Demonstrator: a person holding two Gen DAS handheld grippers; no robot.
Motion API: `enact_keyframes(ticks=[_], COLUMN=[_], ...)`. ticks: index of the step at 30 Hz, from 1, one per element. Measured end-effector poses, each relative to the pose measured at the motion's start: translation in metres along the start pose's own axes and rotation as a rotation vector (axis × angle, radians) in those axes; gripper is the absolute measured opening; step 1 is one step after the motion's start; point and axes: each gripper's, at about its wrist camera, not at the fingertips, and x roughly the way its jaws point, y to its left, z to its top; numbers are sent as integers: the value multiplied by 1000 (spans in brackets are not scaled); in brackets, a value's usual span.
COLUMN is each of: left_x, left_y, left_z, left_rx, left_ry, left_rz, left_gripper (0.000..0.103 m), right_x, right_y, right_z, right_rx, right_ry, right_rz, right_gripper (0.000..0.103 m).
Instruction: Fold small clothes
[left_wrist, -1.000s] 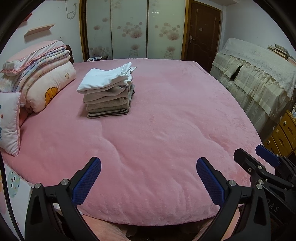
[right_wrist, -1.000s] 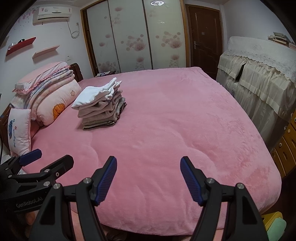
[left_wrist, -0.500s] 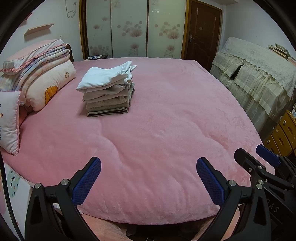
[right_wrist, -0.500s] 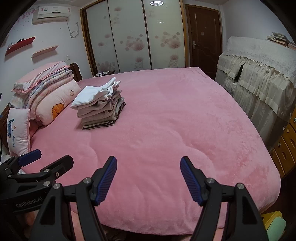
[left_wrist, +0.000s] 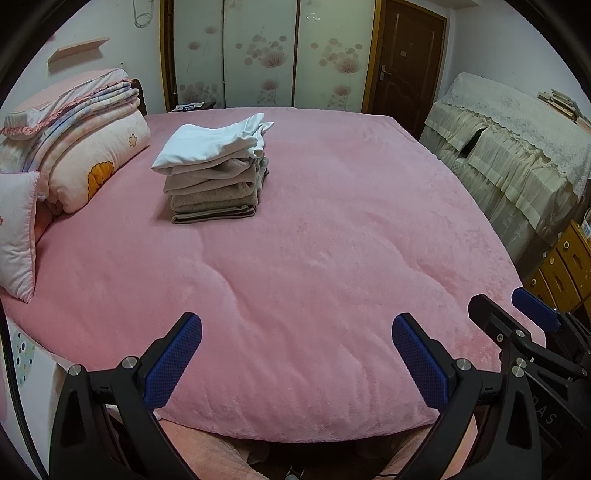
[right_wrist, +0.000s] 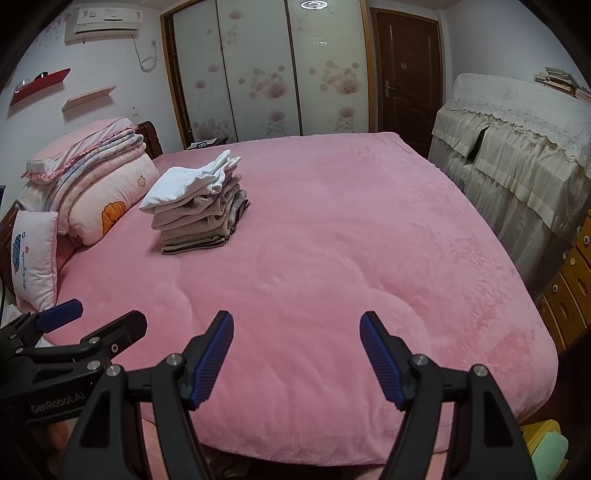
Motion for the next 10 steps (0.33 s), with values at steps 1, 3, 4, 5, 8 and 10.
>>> enact_keyframes(ticks=[1, 3, 4, 5, 8, 10], left_x=[0, 0, 0, 1, 2, 2], left_y=[1, 1, 2, 3, 4, 4], left_z=[0, -1, -1, -1, 0, 0], left_rx=[1, 0, -3, -6, -9, -10], left_ry=[0, 0, 2, 5, 12, 14], left_rz=[3, 4, 2, 1, -3, -3], left_gripper=[102, 102, 102, 102, 102, 102], right_x=[0, 1, 0, 0, 0, 0], right_y=[0, 0, 1, 0, 0, 0], right_z=[-1, -2, -3, -3, -3, -3], right_rx=[-2, -2, -2, -3, -6, -4], right_ry=[1, 2, 2, 2, 2, 3], right_rz=[-1, -1, -1, -2, -4, -2], right_gripper=[72, 72, 72, 72, 72, 72])
